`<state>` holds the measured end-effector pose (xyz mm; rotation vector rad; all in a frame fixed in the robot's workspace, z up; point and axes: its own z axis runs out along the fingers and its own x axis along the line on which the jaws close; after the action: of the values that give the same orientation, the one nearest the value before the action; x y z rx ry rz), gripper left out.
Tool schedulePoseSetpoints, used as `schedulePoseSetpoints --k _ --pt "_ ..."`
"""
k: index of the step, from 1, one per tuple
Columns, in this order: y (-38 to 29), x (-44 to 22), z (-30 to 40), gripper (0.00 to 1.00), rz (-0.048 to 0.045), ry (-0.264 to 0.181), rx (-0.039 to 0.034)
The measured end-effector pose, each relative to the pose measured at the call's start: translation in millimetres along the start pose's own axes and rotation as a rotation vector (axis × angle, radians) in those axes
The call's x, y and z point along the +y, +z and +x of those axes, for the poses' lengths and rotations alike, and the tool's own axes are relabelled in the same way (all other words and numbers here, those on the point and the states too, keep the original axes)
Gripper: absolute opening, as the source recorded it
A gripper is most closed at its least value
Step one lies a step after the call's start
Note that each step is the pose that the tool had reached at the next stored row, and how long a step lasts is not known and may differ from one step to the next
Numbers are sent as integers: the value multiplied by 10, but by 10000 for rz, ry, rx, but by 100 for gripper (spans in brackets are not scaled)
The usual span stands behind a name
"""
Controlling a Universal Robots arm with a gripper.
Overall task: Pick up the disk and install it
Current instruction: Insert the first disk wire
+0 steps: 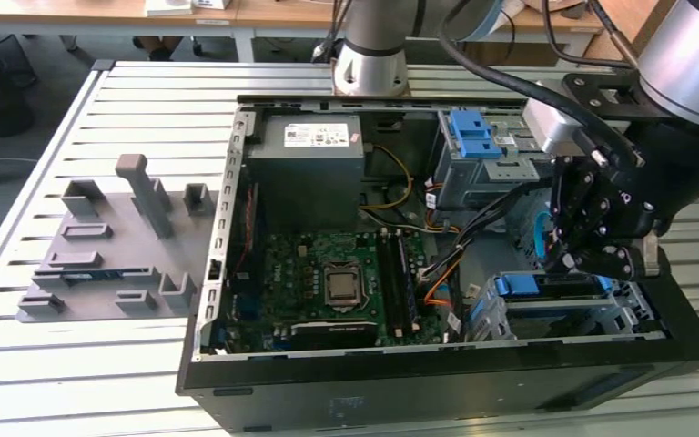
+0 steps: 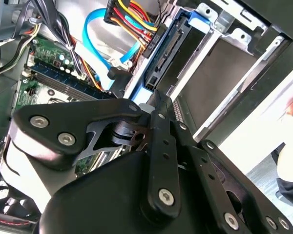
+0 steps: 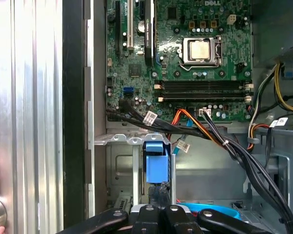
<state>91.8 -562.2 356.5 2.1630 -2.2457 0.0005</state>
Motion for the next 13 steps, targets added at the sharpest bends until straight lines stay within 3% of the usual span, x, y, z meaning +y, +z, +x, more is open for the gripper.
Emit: schedulePoseSetpoints --k 3,7,13 --pt "-3 -12 -15 11 16 1 -3" --pt "-3 -87 -38 11 16 1 -1" --pt "-3 -142 -80 11 16 0 -2"
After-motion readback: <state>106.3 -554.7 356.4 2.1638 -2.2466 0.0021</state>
